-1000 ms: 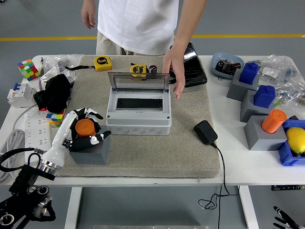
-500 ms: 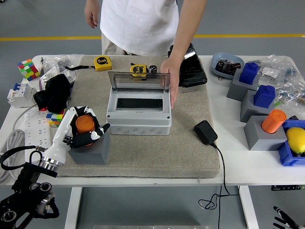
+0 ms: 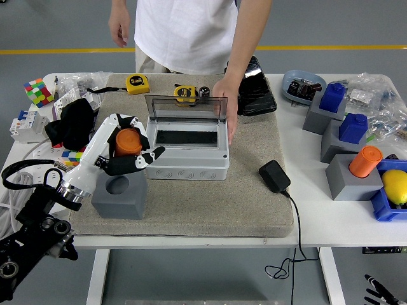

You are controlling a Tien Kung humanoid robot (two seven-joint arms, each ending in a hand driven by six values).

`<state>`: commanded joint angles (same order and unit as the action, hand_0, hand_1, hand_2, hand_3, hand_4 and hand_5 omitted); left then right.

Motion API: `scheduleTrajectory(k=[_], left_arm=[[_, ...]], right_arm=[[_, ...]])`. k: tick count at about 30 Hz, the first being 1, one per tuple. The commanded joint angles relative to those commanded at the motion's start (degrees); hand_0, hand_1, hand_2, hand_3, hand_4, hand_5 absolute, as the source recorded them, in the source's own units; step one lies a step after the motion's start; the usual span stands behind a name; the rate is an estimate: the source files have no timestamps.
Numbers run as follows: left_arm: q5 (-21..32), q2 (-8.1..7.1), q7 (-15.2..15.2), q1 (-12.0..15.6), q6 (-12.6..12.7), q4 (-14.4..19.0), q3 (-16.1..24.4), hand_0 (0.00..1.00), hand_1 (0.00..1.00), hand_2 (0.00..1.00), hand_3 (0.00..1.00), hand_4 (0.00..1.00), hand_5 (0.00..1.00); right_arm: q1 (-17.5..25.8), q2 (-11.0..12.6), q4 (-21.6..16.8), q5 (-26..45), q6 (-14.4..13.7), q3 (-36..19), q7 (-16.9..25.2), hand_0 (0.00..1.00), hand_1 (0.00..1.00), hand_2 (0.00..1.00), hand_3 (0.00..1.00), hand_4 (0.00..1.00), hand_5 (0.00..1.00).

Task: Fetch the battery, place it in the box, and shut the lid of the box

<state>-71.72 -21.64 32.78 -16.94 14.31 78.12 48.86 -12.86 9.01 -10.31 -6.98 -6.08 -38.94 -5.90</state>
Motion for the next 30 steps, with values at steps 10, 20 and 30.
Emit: scheduleTrajectory(k=[10,20,30], left_arm=[[-15.27,0.21,-13.54,-13.14,-1.43,-3.78,-8.20,0.096,0.126,0.199,0.222,0.733,0.002],[-20.54,3.17,-24.59,-22.35,-5.16,-11.40,-15.65,0.100,0.127,0.205,0.231,0.721,0.002],[-23.10,6.99,-29.96,-27.77,-6.26,-17.50,-19.50,0.108,0.136,0.211,0.238,0.743,0.002]], right_arm=[[0.08,-0.22,0.00,0.67,-0.37,0.71,-0.01,0.624,0.688,0.669,0.548,0.911,0.485],[0.16,-0.41,0.00,1.36,-0.66,1.43,-0.03,0.624,0.688,0.669,0.548,0.910,0.483],[0.30,-0.52,0.00,2.18,-0.88,2.56,0.09,0.624,0.688,0.669,0.548,0.910,0.481]])
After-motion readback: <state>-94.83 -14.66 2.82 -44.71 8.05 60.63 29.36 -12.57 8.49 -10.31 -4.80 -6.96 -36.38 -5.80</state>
